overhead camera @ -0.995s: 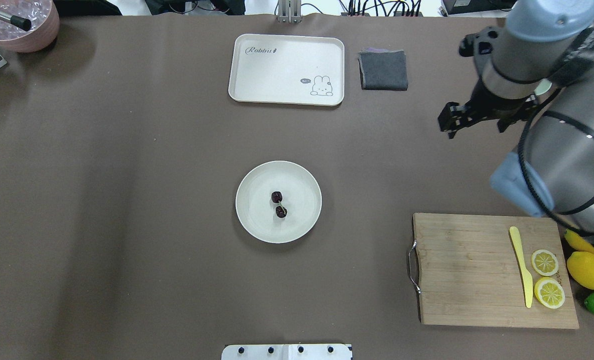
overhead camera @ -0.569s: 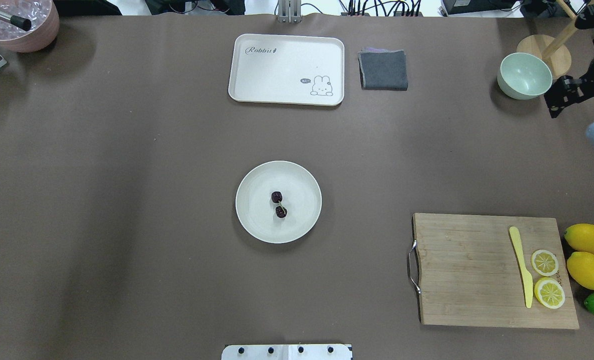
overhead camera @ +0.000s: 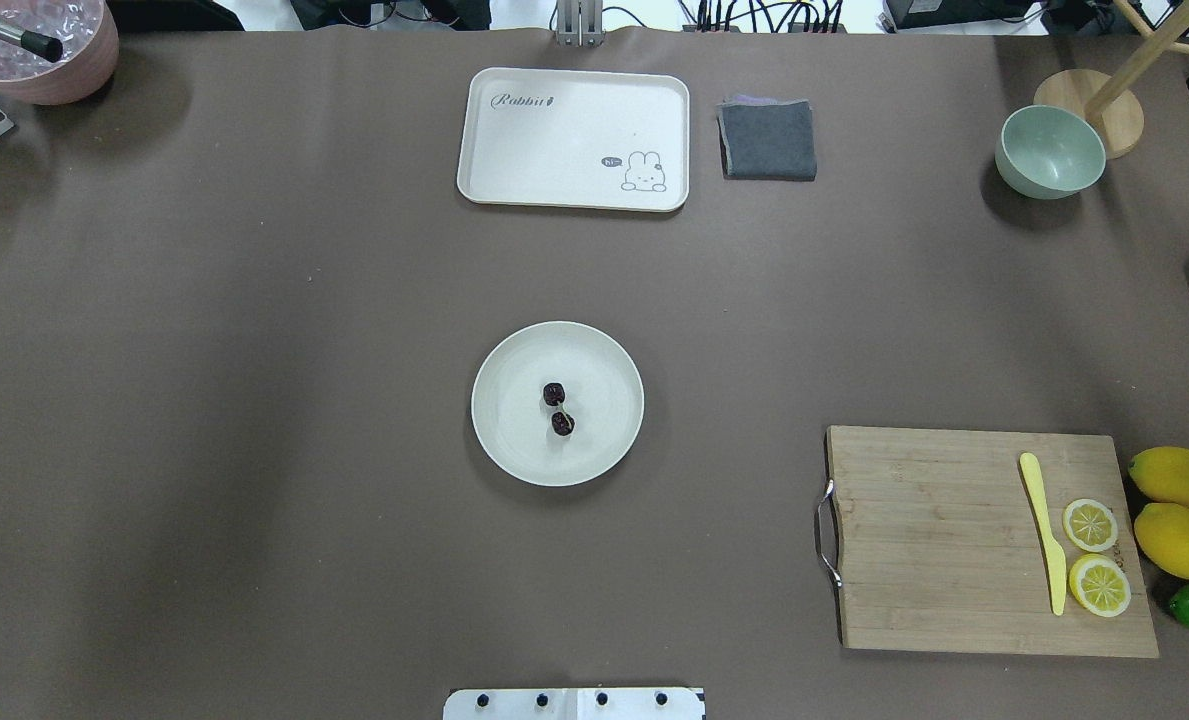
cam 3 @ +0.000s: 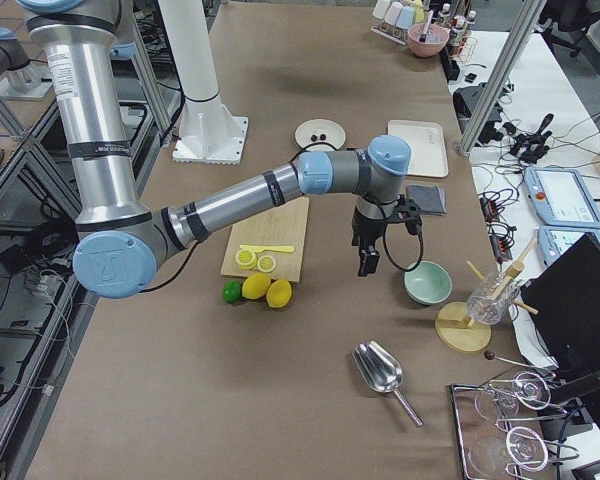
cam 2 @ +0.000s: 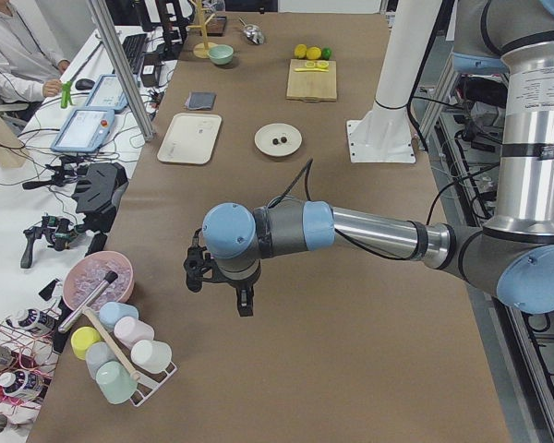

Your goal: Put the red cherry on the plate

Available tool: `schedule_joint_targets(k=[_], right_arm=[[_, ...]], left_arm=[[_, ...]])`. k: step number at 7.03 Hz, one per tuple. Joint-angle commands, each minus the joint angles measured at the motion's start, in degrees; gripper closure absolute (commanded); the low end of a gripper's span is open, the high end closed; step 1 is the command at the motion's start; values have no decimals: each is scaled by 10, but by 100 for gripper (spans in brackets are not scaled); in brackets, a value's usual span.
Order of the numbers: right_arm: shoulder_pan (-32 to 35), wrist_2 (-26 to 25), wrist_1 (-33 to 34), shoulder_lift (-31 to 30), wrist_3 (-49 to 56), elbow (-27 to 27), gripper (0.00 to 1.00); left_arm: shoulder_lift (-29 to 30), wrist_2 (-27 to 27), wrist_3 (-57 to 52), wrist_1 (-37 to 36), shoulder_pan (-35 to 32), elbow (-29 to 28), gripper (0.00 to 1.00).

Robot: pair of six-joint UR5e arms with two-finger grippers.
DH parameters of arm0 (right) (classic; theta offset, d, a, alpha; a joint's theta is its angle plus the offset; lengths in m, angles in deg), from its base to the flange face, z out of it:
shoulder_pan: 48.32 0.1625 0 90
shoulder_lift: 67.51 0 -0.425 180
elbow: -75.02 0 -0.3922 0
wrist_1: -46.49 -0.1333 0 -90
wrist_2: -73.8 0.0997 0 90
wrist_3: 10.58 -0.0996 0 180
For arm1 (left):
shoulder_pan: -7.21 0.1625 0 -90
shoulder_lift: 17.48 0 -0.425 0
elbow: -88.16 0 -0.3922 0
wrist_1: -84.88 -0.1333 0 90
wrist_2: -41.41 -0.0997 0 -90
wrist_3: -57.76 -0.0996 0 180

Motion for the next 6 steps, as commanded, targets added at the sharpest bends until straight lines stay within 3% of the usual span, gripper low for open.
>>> schedule_joint_targets(k=[1,2,4,6], right_arm=[[31,56,-7,-38,62,-4,0],[40,59,-46,-90,95,-3,0],[66,66,-104,-150,101,-6,0],[97,80,-76,-143,93,-27,0]], left_arm=[[-34,-9,-31,8,-2,1,2],[-60,-12,-52,36,-2,-7,2],[-38,-11,-51,58,2,-49,2],[-7,-20,6,58,4,-61,2]])
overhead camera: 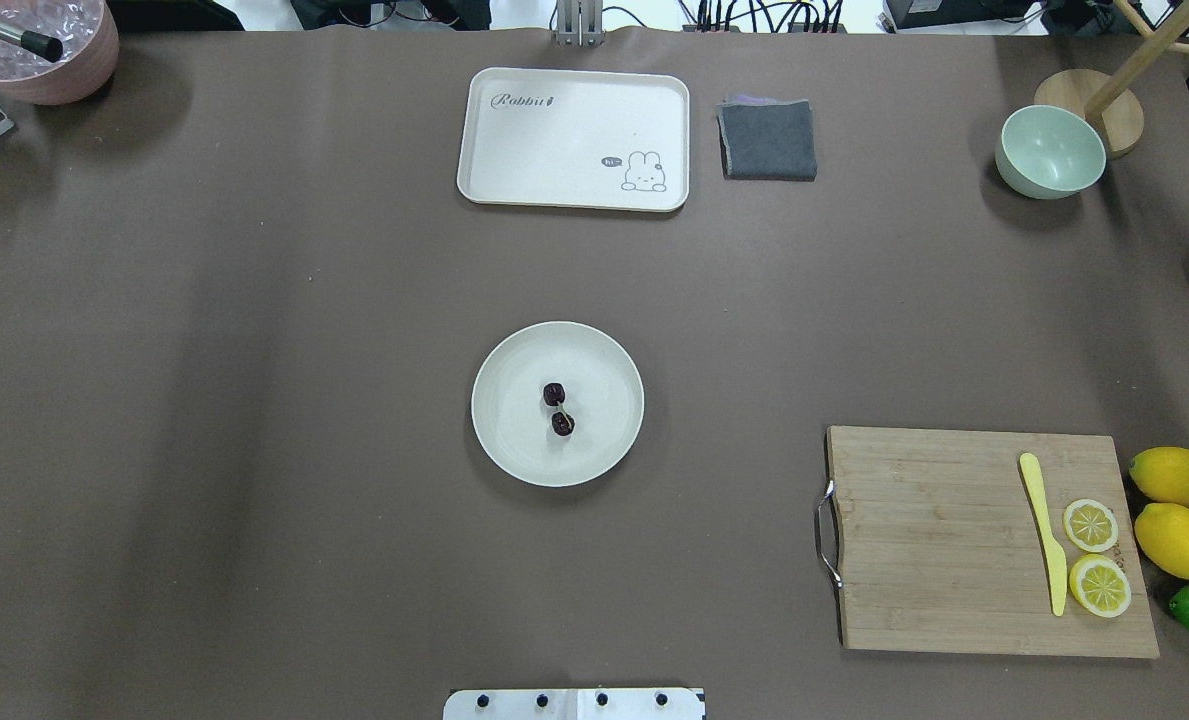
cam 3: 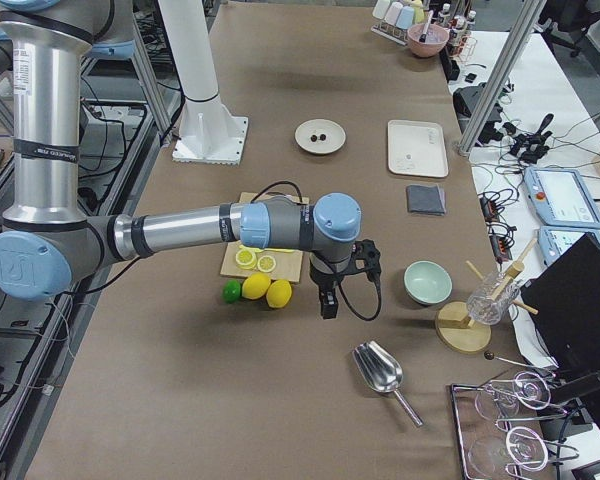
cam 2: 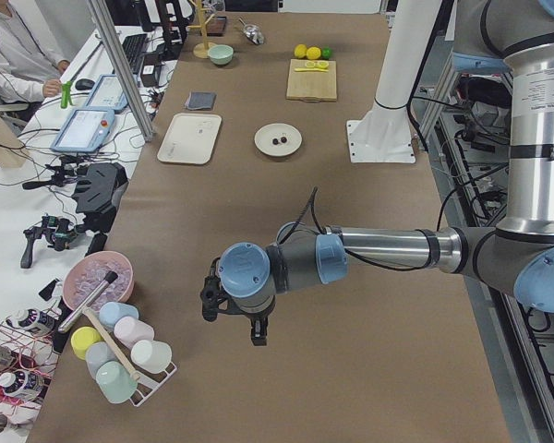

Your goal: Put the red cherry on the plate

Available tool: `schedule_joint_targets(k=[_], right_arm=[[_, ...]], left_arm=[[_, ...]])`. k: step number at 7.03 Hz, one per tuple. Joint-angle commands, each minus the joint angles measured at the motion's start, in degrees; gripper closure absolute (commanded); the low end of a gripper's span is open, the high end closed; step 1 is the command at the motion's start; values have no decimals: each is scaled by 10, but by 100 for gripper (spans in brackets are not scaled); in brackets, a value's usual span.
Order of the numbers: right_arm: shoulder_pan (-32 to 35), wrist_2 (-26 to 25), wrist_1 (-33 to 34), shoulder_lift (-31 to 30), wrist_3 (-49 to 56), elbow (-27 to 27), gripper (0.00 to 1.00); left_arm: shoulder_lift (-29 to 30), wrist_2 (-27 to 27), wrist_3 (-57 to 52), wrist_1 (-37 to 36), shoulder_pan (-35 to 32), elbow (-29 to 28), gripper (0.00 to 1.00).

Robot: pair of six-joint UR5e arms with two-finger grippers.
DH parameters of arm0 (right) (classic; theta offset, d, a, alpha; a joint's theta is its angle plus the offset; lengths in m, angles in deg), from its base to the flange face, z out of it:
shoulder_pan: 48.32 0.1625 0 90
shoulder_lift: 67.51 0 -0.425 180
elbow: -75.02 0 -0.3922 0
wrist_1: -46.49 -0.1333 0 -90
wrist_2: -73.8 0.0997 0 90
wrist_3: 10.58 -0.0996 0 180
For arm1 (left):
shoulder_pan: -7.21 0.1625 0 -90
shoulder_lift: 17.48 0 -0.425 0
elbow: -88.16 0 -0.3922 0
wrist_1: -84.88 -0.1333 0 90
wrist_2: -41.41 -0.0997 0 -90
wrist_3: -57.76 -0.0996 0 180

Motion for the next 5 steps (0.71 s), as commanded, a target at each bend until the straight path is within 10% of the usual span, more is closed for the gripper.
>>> schedule_joint_targets(k=[1,5], right_arm=[[19,7,53,15,-2,-20,0],[41,9,76,20,11,1,0]], left_arm=[[28,-4,51,2,7,-14,2],[26,-5,48,4,7,-15,2]])
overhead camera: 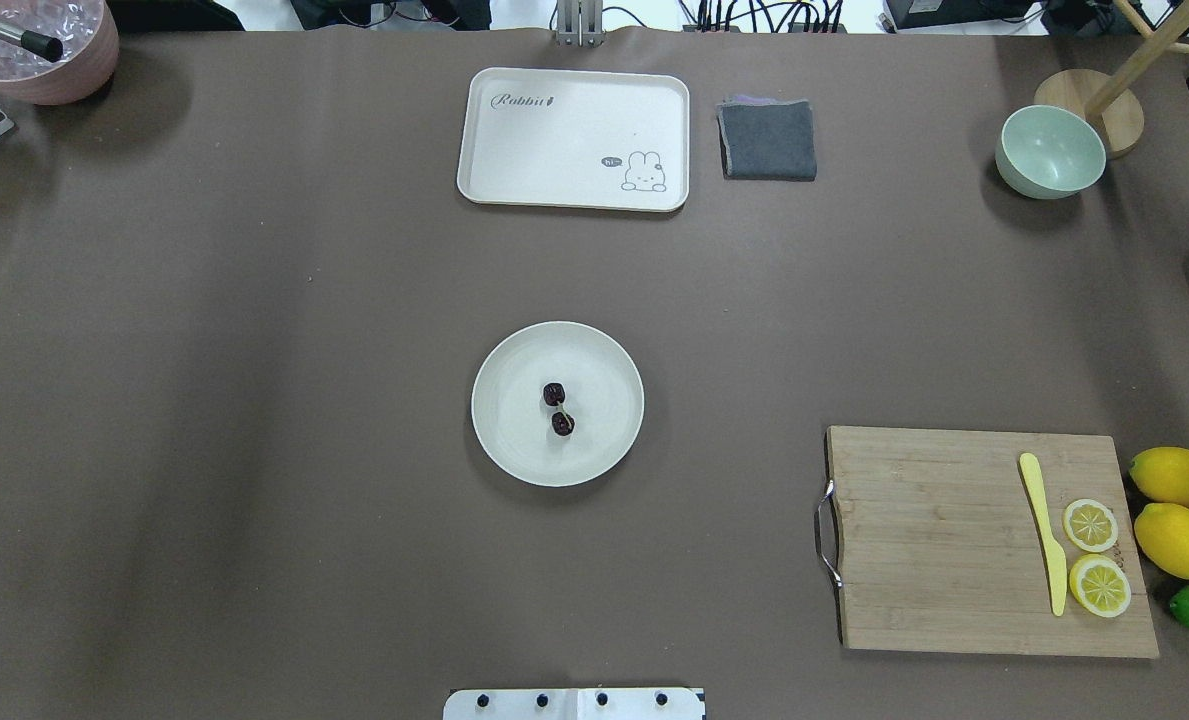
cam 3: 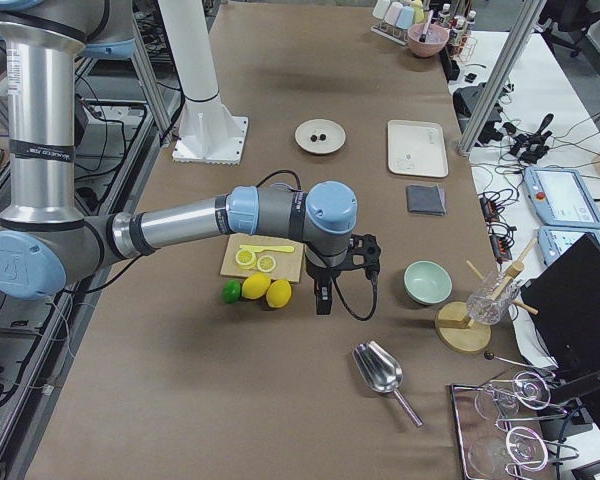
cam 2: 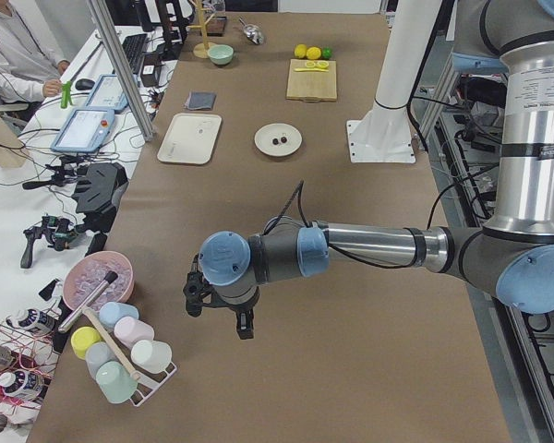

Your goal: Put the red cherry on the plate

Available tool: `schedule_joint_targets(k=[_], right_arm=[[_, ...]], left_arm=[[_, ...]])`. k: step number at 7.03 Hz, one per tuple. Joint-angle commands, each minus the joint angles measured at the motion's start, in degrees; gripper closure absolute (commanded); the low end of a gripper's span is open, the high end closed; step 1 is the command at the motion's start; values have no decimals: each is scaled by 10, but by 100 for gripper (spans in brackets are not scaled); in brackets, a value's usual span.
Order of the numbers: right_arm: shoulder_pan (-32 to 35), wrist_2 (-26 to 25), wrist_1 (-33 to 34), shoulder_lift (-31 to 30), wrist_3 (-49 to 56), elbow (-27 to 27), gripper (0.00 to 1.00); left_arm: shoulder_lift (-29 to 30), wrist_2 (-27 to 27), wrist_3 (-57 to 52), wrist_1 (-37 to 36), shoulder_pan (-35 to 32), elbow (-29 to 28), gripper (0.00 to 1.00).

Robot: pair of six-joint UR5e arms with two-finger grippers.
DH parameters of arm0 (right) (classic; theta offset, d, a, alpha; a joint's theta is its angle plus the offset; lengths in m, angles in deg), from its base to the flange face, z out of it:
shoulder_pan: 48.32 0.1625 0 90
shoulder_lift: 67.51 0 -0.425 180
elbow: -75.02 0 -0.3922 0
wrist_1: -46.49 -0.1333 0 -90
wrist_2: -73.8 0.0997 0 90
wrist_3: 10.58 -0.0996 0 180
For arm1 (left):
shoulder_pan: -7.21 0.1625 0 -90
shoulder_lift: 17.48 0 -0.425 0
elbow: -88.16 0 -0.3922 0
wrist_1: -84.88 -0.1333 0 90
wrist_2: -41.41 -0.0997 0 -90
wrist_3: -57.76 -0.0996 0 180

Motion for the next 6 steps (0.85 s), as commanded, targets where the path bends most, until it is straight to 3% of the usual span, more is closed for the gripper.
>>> schedule_joint_targets(k=[1,3,5,6], right_arm=[[1,0,-2,12,21,39,0],[1,0,-1,34,36,76,0],[1,1,-2,45,29,88,0],[1,8,-1,48,28,87,0]], left_arm=[[4,4,-2,2,0,-22,2],[29,7,3,-4,0,-57,2],[92,2,-6,4,2,-126,2],[115,1,-6,-1,24,-119,2]])
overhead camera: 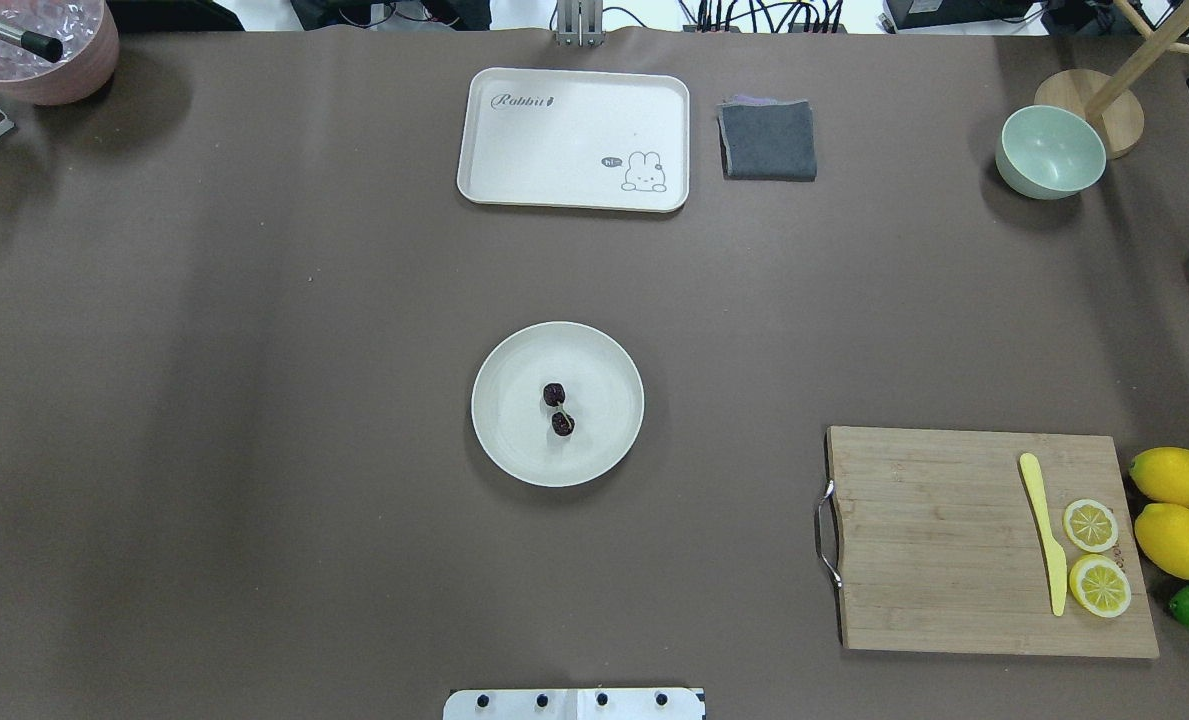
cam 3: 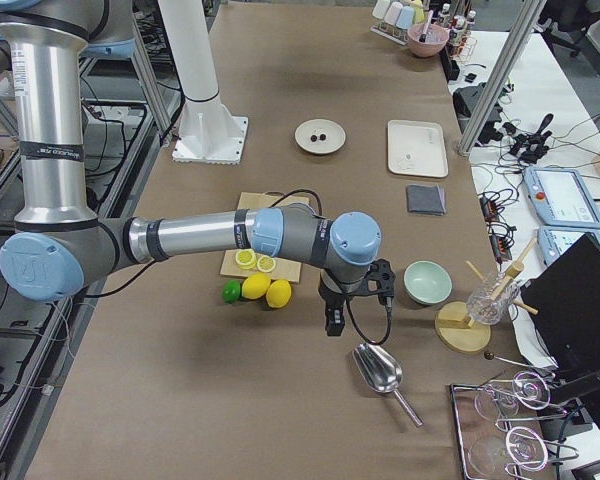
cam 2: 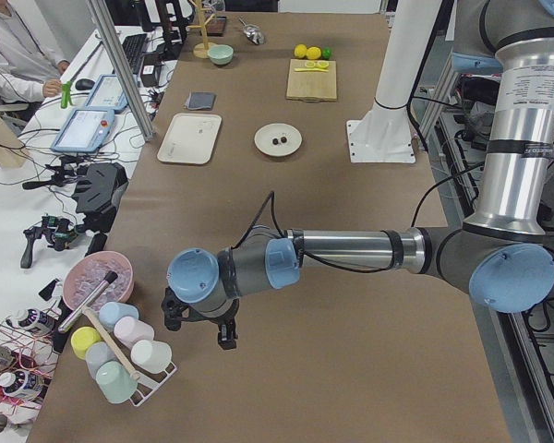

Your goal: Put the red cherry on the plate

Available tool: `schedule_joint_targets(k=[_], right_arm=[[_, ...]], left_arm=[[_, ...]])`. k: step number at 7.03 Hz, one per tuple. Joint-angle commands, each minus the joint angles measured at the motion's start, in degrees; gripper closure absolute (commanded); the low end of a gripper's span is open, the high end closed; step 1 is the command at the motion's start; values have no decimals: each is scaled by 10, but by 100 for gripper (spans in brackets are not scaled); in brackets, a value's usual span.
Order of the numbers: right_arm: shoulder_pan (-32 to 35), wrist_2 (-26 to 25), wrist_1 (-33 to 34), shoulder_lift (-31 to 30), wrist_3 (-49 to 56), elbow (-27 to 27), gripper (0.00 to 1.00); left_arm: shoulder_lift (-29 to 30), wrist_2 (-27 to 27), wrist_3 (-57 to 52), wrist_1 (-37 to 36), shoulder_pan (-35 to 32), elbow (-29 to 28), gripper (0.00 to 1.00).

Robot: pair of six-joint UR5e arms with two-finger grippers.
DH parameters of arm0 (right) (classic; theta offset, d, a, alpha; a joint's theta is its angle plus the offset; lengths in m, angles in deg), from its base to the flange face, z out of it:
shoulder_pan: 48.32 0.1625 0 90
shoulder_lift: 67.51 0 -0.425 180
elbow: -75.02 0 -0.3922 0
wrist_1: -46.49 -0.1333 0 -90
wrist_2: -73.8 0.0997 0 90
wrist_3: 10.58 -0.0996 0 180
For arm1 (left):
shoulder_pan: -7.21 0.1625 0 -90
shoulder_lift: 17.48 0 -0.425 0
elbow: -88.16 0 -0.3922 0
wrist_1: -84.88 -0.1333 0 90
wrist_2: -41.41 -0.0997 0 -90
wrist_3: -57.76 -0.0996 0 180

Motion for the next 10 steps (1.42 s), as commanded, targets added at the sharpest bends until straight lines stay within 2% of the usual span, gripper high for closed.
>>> schedule_joint_targets(k=[1,3,10], right_arm=[[0,6,0,8,-4,-1,0],[0,4,0,21,-12,1,0],[0,-3,1,33,-3,4,0]], left_arm=[[25,5,-3,3,23,-7,2],[1,5,-2,-3,22,42,2],[1,-5,-3,1,30,56,2]])
